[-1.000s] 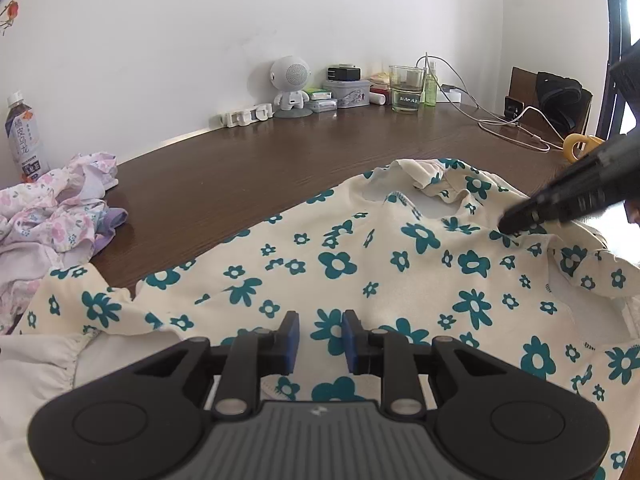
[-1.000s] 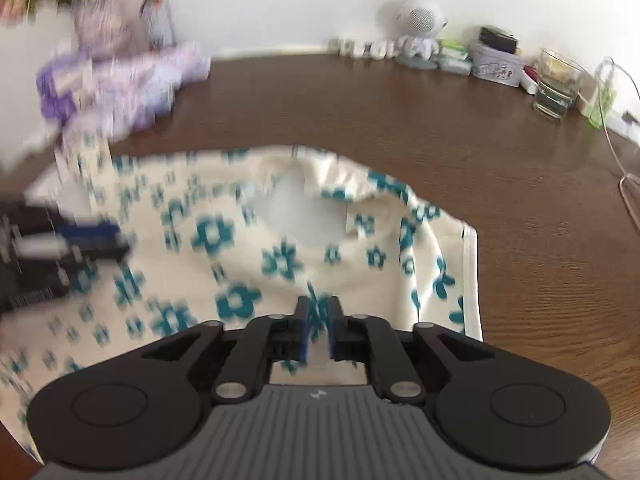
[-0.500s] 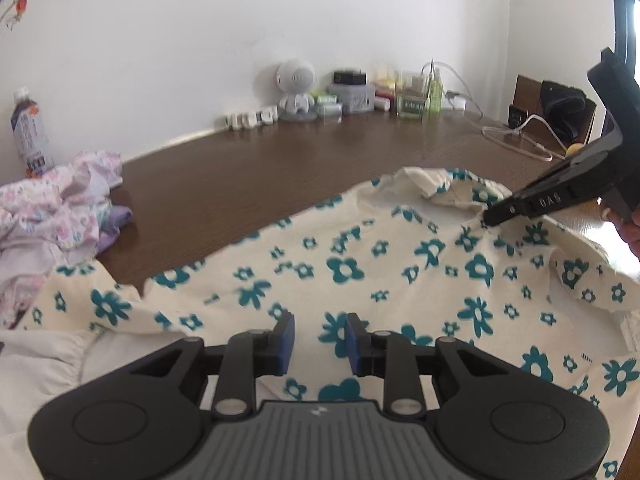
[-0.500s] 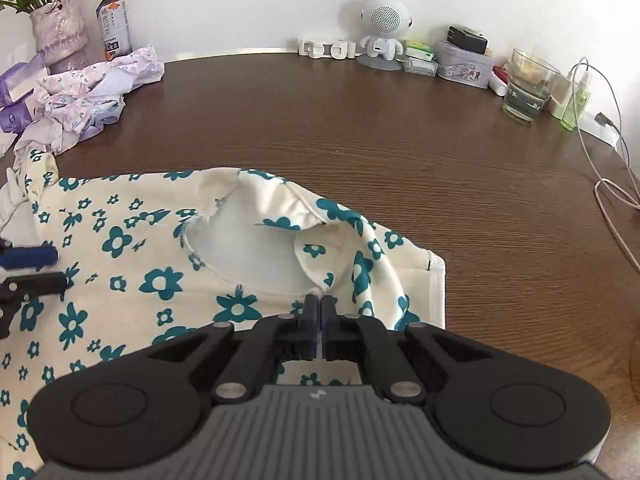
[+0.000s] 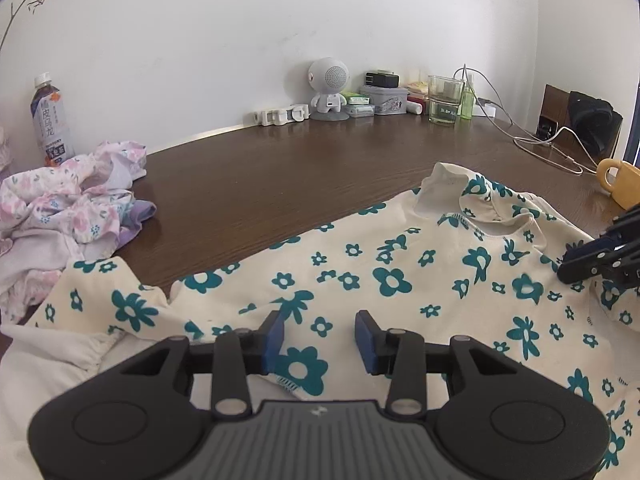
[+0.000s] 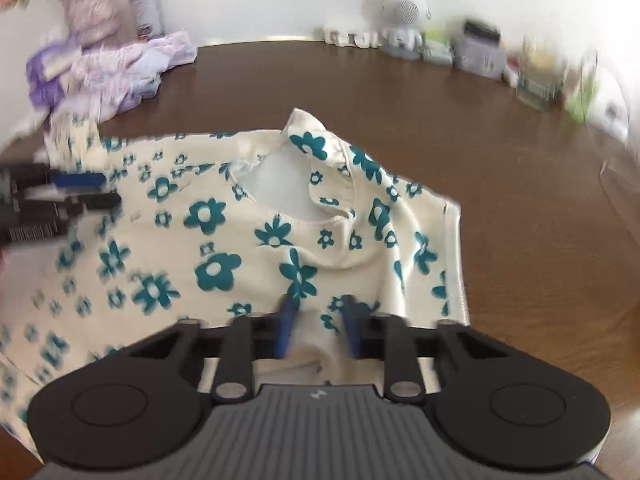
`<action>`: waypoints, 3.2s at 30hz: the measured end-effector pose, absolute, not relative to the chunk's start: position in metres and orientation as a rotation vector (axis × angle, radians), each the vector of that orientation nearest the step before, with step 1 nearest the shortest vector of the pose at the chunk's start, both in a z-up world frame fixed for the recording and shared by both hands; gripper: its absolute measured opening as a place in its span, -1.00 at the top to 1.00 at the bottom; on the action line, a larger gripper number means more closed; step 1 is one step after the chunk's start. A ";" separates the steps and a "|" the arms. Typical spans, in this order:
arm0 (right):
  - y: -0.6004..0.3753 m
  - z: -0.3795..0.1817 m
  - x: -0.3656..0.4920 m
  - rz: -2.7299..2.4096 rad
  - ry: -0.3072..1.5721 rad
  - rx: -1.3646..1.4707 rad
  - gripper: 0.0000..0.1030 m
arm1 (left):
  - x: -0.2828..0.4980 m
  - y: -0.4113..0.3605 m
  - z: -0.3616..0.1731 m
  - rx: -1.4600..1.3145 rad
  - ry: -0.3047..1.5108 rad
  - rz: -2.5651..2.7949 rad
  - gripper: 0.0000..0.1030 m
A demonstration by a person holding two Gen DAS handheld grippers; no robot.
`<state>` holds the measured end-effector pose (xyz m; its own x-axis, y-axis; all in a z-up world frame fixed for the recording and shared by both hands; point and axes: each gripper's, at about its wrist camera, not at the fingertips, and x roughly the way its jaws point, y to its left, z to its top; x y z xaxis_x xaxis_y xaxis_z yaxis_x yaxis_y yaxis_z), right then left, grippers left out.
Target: Fold clothes
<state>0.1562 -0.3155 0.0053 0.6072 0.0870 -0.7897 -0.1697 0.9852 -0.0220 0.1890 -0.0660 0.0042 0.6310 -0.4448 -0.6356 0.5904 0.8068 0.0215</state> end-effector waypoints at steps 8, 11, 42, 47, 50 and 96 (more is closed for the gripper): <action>-0.333 0.026 0.150 0.122 0.848 -0.022 0.50 | 0.186 -0.066 0.004 0.243 0.651 -0.588 0.22; -0.336 0.033 0.166 0.041 0.773 -0.059 0.08 | 0.186 -0.067 0.004 0.245 0.651 -0.586 0.22; -0.361 0.025 0.186 0.019 0.822 0.079 0.21 | 0.184 -0.064 0.003 0.232 0.644 -0.591 0.21; -0.345 0.018 0.154 0.039 0.878 0.022 0.21 | 0.167 -0.064 0.014 0.239 0.619 -0.618 0.24; -0.337 0.008 0.143 0.030 0.889 -0.054 0.55 | 0.144 -0.064 0.025 0.260 0.593 -0.663 0.24; -0.308 0.028 0.040 0.391 0.968 -0.029 0.96 | 0.002 0.021 0.024 0.290 0.788 -0.743 0.89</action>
<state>0.0399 -0.3084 0.0283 0.5032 0.3107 -0.8064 -0.3363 0.9300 0.1485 0.0021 0.0210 0.0242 0.4725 -0.4942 -0.7297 0.6996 0.7139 -0.0305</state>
